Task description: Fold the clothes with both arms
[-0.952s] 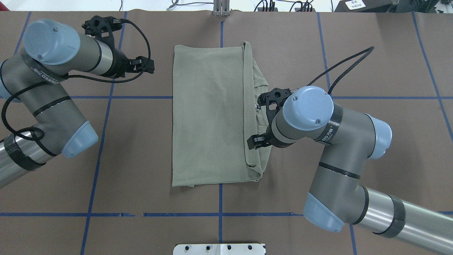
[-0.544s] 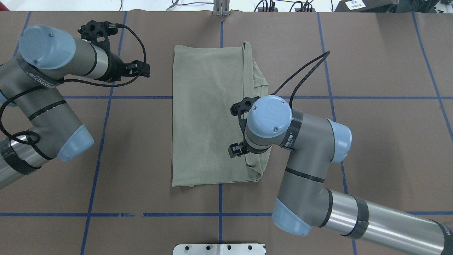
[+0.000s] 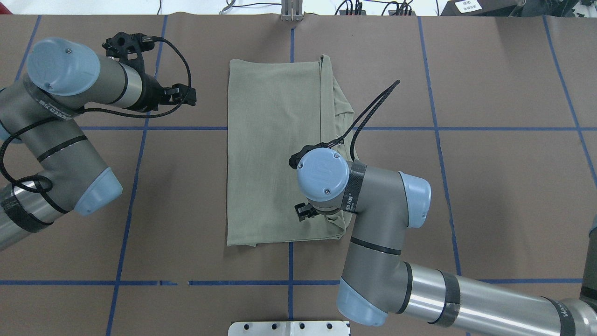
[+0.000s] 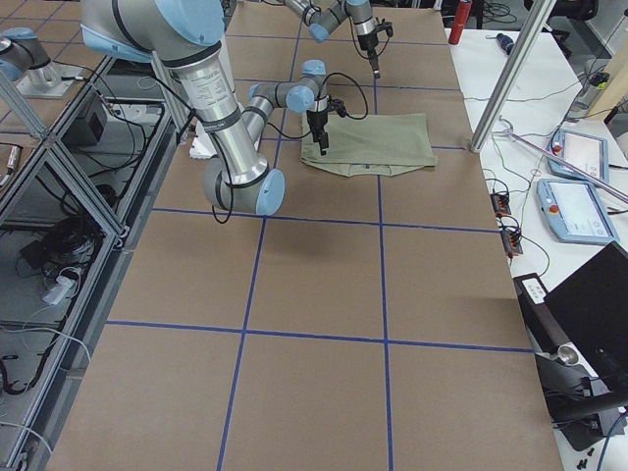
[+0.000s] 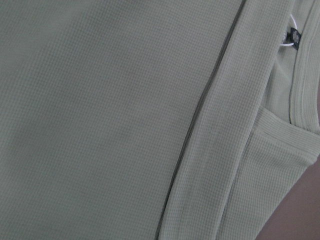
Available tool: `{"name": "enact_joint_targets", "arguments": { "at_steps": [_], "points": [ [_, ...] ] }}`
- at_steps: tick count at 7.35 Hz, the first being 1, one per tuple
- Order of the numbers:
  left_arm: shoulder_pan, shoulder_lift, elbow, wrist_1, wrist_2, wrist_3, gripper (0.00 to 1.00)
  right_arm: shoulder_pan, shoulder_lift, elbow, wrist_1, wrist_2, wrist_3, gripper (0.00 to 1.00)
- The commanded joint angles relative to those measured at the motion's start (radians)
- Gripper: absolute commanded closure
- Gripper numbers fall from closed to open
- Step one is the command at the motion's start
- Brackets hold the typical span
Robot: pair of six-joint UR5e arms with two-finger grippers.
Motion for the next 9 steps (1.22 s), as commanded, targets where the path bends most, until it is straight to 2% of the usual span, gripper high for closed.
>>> {"name": "enact_joint_targets", "arguments": {
  "at_steps": [1, 5, 9],
  "points": [
    [0.001, 0.001, 0.001, -0.002, 0.000, -0.003, 0.00, -0.003, 0.003, -0.006, -0.040, -0.001, -0.018, 0.00],
    [0.003, 0.000, -0.002, -0.002, 0.000, -0.005, 0.00, -0.009, 0.002, -0.039, -0.040, 0.008, -0.024, 0.00],
    [0.004, -0.003, -0.002, -0.003, 0.000, -0.006, 0.00, 0.006, -0.014, -0.033, -0.041, 0.013, -0.026, 0.00]
  ]
}}
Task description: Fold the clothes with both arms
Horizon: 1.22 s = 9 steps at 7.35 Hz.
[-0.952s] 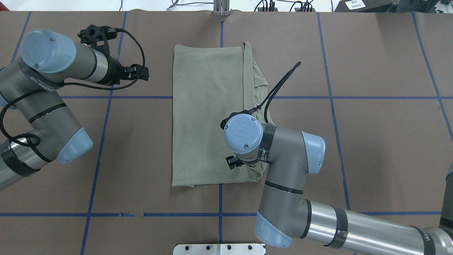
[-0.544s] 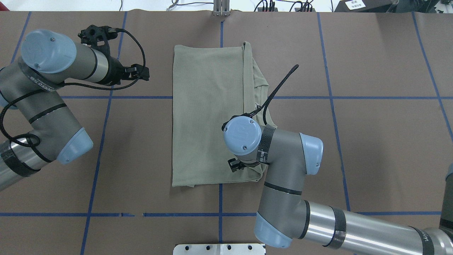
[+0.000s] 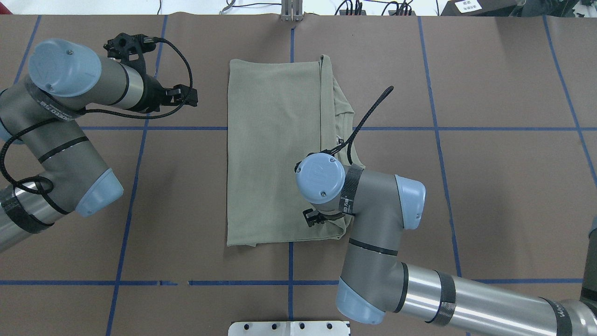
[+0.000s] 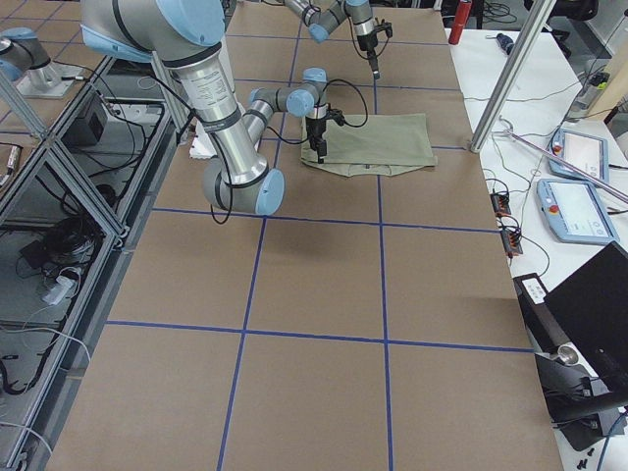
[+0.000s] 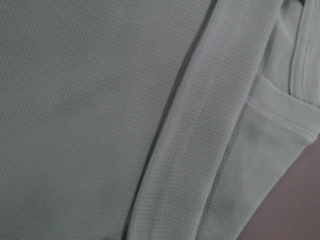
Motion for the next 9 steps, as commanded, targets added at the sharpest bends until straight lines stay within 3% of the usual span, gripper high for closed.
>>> {"name": "enact_joint_targets", "arguments": {
  "at_steps": [1, 6, 8, 9],
  "points": [
    [0.006, -0.001, 0.006, -0.009, 0.001, -0.002, 0.00, 0.014, -0.014, 0.003, 0.000, 0.001, -0.014, 0.00],
    [0.031, -0.010, 0.006, -0.023, 0.001, -0.014, 0.00, 0.129, -0.242, 0.202, -0.002, 0.032, -0.138, 0.00],
    [0.031, -0.010, 0.008, -0.023, 0.001, -0.011, 0.00, 0.166, -0.153, 0.170, -0.011, 0.084, -0.141, 0.00],
    [0.031, -0.009, 0.009, -0.023, 0.001, -0.008, 0.00, 0.165, -0.068, 0.096, -0.002, 0.083, -0.137, 0.00]
  ]
}}
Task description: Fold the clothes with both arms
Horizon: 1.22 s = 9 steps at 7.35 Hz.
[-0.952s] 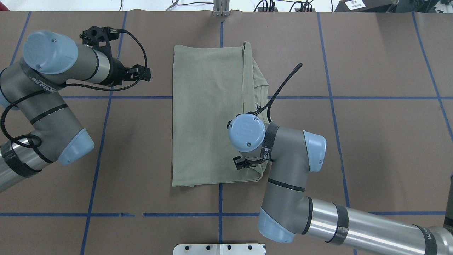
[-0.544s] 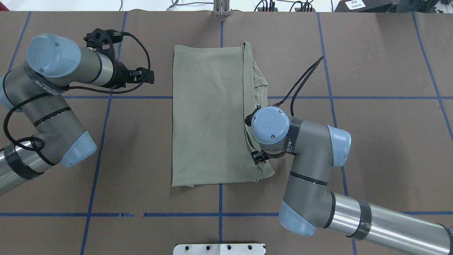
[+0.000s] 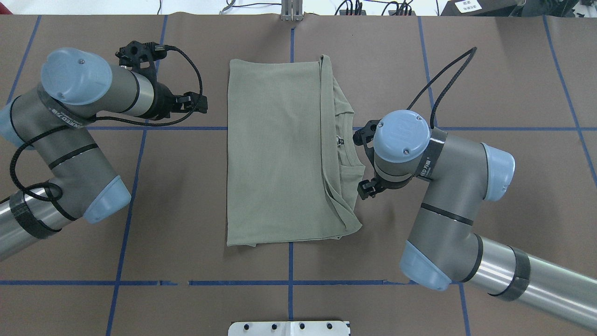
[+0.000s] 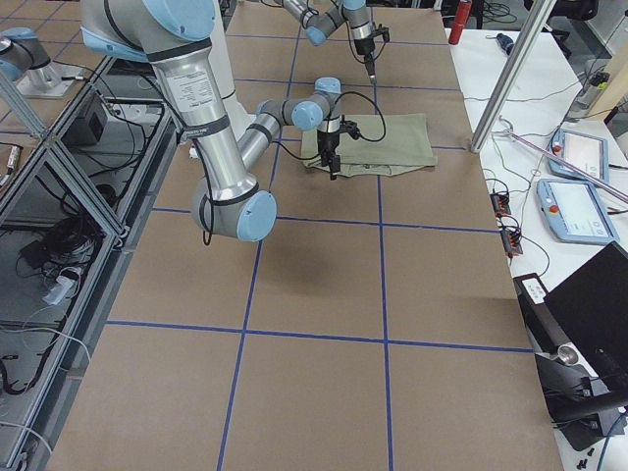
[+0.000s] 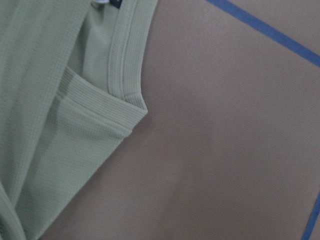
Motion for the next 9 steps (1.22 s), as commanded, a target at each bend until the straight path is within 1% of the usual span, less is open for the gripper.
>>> {"name": "enact_joint_targets", "arguments": {
  "at_steps": [1, 2, 3, 5, 9],
  "points": [
    [0.000, 0.003, 0.000, 0.000, 0.000, 0.006, 0.00, 0.005, 0.159, -0.136, 0.013, 0.004, 0.012, 0.00],
    [0.000, 0.003, 0.000, 0.000, 0.000, 0.006, 0.00, -0.016, 0.164, -0.171, 0.086, 0.001, 0.012, 0.00],
    [0.000, 0.007, 0.000, 0.000, 0.000, 0.007, 0.00, -0.030, 0.170, -0.203, 0.118, -0.002, 0.014, 0.00],
    [0.000, 0.006, 0.002, 0.000, 0.000, 0.007, 0.00, -0.059, 0.178, -0.215, 0.113, -0.012, 0.014, 0.00],
    [0.000, 0.001, 0.003, 0.000, 0.000, 0.004, 0.00, -0.064, 0.170, -0.238, 0.111, -0.012, 0.014, 0.00]
  ]
}}
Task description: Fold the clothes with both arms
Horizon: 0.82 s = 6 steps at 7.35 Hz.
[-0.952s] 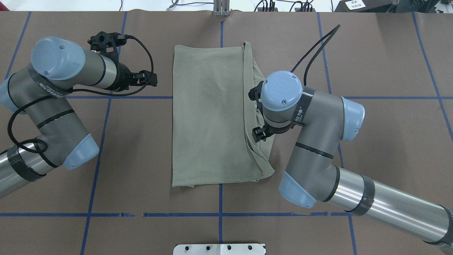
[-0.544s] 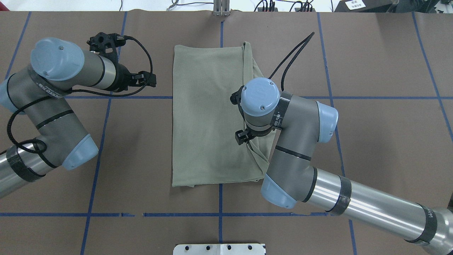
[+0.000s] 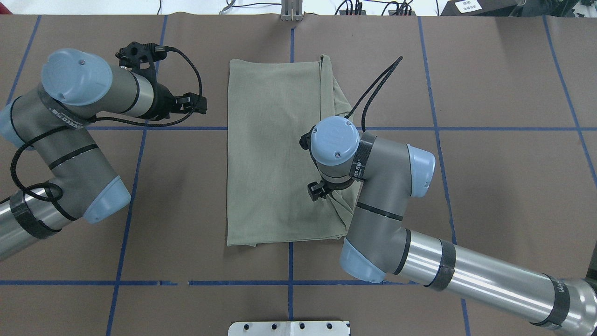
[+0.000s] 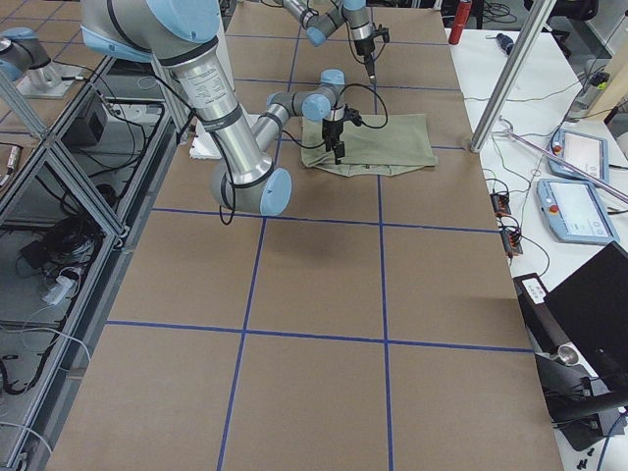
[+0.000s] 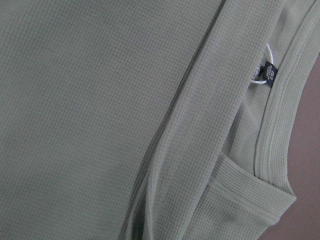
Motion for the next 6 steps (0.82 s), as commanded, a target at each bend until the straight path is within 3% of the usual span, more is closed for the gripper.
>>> {"name": "enact_joint_targets", "arguments": {
  "at_steps": [1, 6],
  "points": [
    [0.000, 0.000, 0.000, 0.000, 0.000, -0.001, 0.00, -0.001, -0.004, -0.009, -0.001, 0.000, 0.000, 0.00],
    [0.000, -0.002, 0.000, 0.000, 0.000, -0.002, 0.00, -0.001, -0.011, -0.015, -0.004, 0.001, 0.000, 0.00]
  ]
}}
